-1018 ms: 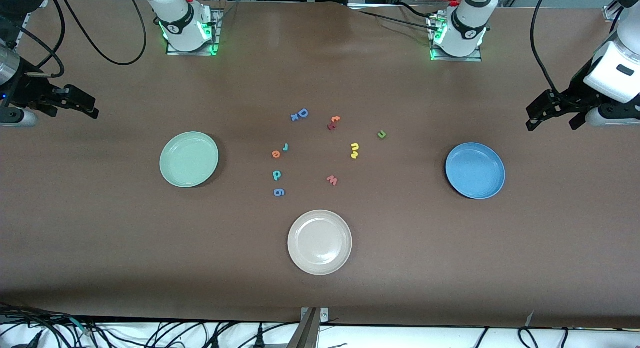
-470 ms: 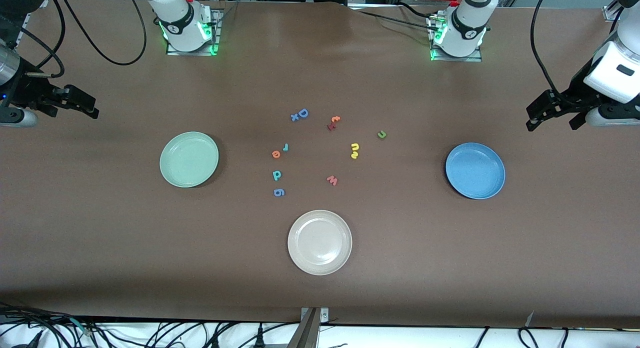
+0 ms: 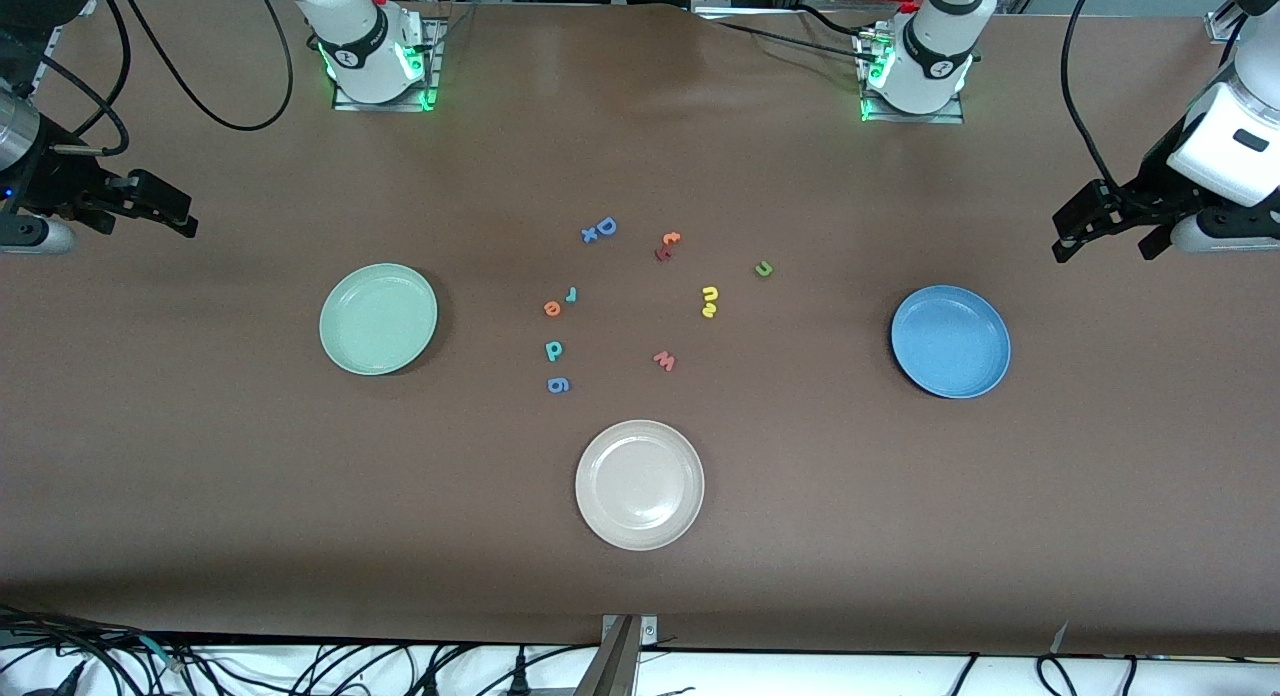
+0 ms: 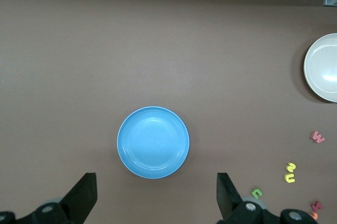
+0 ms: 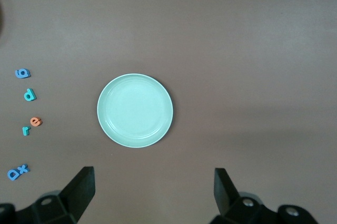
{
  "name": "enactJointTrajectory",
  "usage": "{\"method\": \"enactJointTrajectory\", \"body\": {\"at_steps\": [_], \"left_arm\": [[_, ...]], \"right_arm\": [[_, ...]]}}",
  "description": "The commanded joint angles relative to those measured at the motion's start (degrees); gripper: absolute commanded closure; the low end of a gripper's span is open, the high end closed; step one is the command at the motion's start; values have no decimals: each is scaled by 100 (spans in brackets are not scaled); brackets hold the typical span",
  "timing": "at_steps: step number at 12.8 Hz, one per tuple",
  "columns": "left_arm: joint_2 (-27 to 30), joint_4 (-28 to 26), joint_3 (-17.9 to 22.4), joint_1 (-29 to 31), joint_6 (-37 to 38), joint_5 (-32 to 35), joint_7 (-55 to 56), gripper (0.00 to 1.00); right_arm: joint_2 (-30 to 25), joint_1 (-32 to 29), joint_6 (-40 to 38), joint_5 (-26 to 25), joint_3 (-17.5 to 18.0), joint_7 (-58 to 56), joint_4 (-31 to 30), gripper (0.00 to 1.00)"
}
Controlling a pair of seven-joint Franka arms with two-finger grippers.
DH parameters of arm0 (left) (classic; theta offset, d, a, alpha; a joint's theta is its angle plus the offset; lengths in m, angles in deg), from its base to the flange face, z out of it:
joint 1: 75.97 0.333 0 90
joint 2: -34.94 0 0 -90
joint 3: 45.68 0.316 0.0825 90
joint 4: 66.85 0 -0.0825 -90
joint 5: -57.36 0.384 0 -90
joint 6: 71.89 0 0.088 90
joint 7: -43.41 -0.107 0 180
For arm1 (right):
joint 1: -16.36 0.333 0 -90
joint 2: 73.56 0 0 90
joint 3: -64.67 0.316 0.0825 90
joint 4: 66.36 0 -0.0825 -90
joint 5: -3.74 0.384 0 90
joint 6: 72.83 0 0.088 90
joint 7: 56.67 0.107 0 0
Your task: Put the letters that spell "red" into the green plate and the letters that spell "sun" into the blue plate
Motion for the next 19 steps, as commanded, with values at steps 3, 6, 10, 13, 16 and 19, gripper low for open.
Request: {"method": "enactJointTrajectory", "body": {"at_steps": [3, 6, 10, 13, 16, 19], "left_arm": [[-67, 151, -53, 52, 23, 67, -108, 0], [-67, 151, -53, 61, 23, 67, -108, 0], [-111, 221, -61, 52, 23, 76, -65, 0], [-146, 238, -52, 52, 23, 67, -74, 0], [-146, 238, -61, 44, 23, 59, -56, 0], [-146, 238, -61, 52, 23, 59, -56, 0]], "right_arm": [[-68, -7, -290, 20, 67, -22, 28, 0], [81, 150, -308, 11, 295, -30, -7, 0], [669, 956, -598, -24, 384, -4, -51, 0], [1406, 1528, 75, 2, 392, 766, -51, 0], [2118, 1925, 1121, 72, 401, 1454, -42, 0], [2523, 2294, 1835, 81, 410, 2191, -42, 0]]}}
